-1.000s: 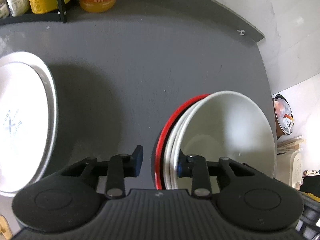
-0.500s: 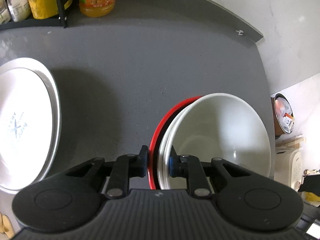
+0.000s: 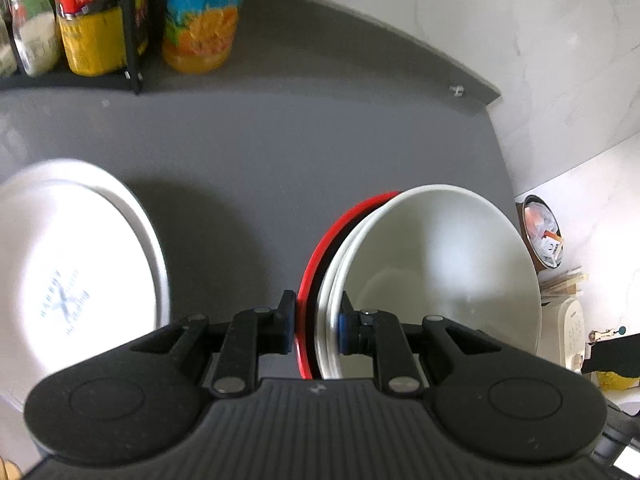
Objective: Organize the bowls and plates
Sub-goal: 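Close both grippers on the red bowl rim and lift the bowl stack, then lower the bowl stack onto the stacked plates with both grippers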
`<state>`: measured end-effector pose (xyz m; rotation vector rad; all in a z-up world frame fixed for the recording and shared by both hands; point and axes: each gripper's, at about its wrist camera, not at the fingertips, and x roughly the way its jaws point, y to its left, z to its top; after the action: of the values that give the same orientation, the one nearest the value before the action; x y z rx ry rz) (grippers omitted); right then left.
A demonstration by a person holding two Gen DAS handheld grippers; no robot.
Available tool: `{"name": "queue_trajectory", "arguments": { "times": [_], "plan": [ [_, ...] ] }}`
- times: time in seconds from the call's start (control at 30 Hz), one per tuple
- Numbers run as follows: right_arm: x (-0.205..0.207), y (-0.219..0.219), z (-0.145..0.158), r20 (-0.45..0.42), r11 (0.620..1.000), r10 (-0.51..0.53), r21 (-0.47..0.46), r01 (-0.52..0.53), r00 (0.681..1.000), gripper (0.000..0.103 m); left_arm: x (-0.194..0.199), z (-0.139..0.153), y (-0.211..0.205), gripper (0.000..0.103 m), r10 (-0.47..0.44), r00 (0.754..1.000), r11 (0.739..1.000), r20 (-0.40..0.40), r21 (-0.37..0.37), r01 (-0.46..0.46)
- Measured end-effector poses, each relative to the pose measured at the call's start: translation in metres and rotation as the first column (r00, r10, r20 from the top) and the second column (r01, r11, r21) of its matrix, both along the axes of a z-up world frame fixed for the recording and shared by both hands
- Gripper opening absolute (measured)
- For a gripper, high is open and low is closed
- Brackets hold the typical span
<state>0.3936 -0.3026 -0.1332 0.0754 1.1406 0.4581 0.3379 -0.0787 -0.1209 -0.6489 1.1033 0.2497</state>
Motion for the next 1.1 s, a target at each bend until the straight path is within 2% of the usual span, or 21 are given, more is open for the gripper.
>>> {"name": "queue_trajectory", "arguments": {
  "times": [0.43, 1.1],
  "plan": [
    [-0.036, 0.058, 0.026, 0.04, 0.999, -0.028, 0.031, 0.027, 0.999, 0.027, -0.035, 0.031, 0.062, 0.018, -0.027, 0.998, 0.999, 0.05, 0.027, 0.025],
    [-0.083, 0.135, 0.037, 0.054, 0.999, 0.024, 0.021, -0.026, 0.998, 0.027, -0.099, 0.036, 0.14, 0.018, 0.027, 0.998, 0.999, 0.065, 0.018, -0.028]
  ]
}}
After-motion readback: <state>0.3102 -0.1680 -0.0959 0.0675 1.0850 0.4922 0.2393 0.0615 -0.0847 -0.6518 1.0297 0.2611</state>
